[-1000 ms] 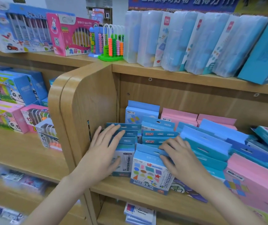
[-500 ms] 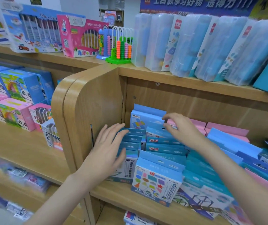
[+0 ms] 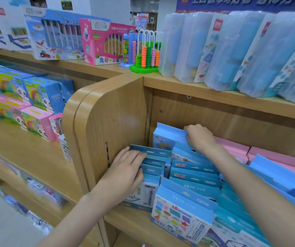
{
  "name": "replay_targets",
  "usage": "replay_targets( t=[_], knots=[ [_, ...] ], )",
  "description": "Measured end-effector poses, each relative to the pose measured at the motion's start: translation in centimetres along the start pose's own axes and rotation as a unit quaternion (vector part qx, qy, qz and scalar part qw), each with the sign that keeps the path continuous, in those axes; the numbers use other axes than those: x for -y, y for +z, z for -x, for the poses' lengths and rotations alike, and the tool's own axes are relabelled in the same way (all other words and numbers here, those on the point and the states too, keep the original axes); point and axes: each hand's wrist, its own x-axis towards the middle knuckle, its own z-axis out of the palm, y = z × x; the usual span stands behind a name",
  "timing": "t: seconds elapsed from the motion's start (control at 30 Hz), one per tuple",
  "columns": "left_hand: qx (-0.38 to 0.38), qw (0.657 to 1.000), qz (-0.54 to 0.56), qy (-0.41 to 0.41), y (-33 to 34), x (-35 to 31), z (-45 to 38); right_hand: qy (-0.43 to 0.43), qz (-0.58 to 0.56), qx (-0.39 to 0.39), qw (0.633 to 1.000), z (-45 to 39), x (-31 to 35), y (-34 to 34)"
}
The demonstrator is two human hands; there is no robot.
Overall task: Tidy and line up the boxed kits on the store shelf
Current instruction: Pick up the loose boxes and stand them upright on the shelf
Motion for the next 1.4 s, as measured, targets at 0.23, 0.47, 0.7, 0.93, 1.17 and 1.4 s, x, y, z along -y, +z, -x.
replay_targets(
  t=[0.23, 0.47, 0.7, 0.93, 1.17, 1.4],
  knots=[
    [-0.009, 1.0, 0.006, 0.008, 0.5, 0.3, 0.3, 0.067, -0.078, -0.093, 0.99, 1.0, -1.1, -1.5],
    [-0.023, 1.0, 0.012, 0.011, 0.7, 0.5, 0.3, 0.029, -0.115, -0.167, 0.979, 1.8, -1.7, -3.0],
    [-0.011, 1.0, 0.022, 0.004, 0.6, 0.4, 0.4, 0.004, -0.126, -0.247, 0.961, 4.1, -2.2, -3.4],
    [-0.056, 0.995, 0.088, 0.004, -0.1, 0.1, 1.0, 0.024, -0.16, -0.385, 0.909, 10.0, -4.0, -5.3],
    [-0.078, 0.995, 0.058, 0.031, 0.2, -1.4, 0.8, 0.061, -0.127, -0.459, 0.877, 15.1, -5.4, -7.4],
    [-0.04, 0.998, -0.017, -0.036, 1.6, -0.4, 0.1, 0.018, -0.09, -0.469, 0.878, 12.4, -2.9, -6.5]
  ],
)
